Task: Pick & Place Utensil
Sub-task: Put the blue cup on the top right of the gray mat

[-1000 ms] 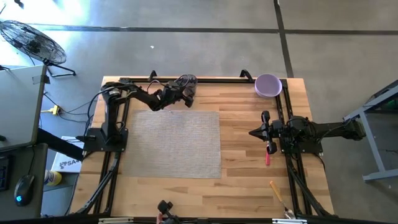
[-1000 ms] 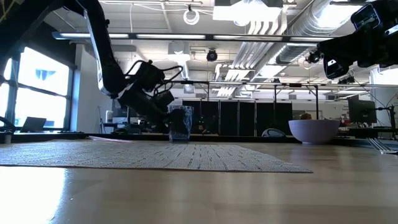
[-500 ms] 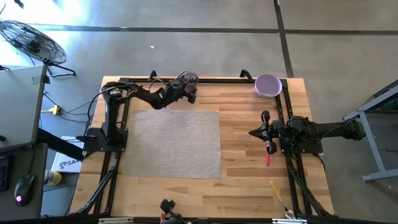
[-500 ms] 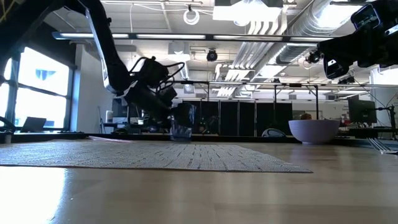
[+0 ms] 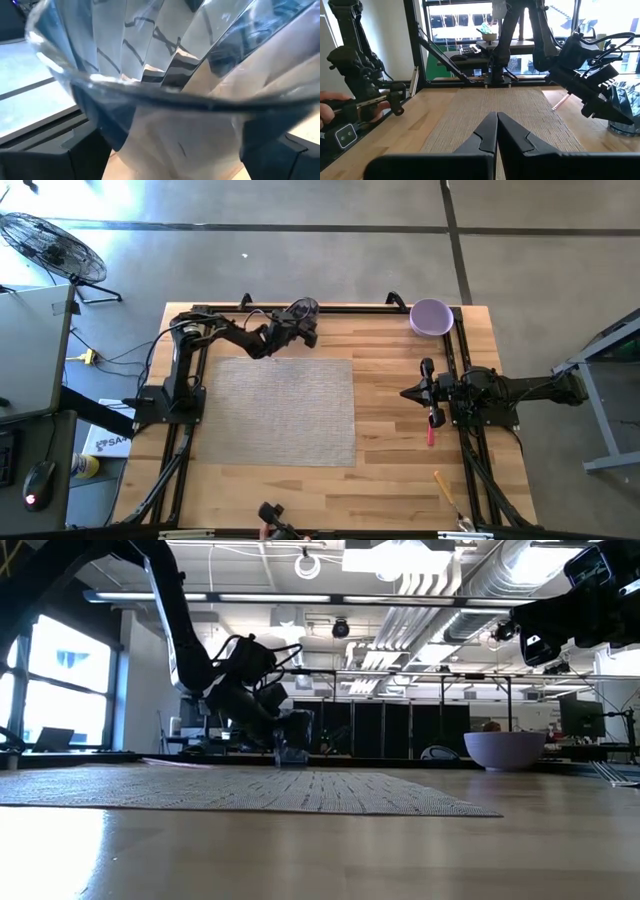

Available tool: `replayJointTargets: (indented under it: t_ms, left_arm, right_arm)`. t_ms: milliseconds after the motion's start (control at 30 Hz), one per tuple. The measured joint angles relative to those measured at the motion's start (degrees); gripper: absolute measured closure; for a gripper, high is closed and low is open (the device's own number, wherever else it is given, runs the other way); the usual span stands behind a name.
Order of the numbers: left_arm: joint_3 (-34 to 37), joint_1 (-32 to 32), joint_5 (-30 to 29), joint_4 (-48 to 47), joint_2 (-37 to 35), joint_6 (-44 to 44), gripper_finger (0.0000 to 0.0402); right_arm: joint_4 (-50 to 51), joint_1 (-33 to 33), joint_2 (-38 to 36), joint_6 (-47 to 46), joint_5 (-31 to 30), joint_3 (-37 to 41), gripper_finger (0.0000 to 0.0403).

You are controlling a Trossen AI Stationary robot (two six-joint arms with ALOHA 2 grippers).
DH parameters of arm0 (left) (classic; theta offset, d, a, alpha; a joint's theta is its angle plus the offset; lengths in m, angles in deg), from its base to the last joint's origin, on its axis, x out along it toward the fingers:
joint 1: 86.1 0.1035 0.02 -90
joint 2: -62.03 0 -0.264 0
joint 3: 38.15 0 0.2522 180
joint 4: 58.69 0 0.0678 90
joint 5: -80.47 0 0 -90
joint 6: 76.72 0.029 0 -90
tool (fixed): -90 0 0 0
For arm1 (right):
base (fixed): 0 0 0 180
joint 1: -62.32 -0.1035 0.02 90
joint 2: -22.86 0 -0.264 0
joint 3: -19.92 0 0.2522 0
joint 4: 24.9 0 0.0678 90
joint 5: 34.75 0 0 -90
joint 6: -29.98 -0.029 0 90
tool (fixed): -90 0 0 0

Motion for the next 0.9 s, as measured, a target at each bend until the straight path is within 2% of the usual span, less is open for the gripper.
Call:
replayJointTargets:
  t_ms: [200, 333, 533, 633, 900]
  left_arm:
    - [0.1, -0.37, 0.14, 0.4, 0.0, -0.26, 0.0054]
    - [0.65, -2.0, -3.7, 0.45, -0.34, 0.84, 0.005]
    - [2.23, -4.13, -4.04, 0.42, -4.54, 2.86, 0.0049]
    - [3.62, -5.5, -1.35, 0.38, -7.1, 2.96, 0.0049]
    - [8.47, -10.19, 12.0, 0.44, -14.55, 2.8, 0.0049]
  right_arm:
    - [0.0, 0.0, 0.0, 0.0, 0.02, -0.01, 0.0401]
    - [0.0, 0.01, 0.0, 0.0, 0.01, 0.0, 0.0398]
    - [0.0, -0.01, 0.0, 0.0, 0.0, -0.01, 0.0401]
    - [0.02, 0.0, 0.0, 0.0, 0.0, -0.01, 0.0401]
    - [0.01, -0.01, 0.0, 0.0, 0.02, 0.01, 0.04]
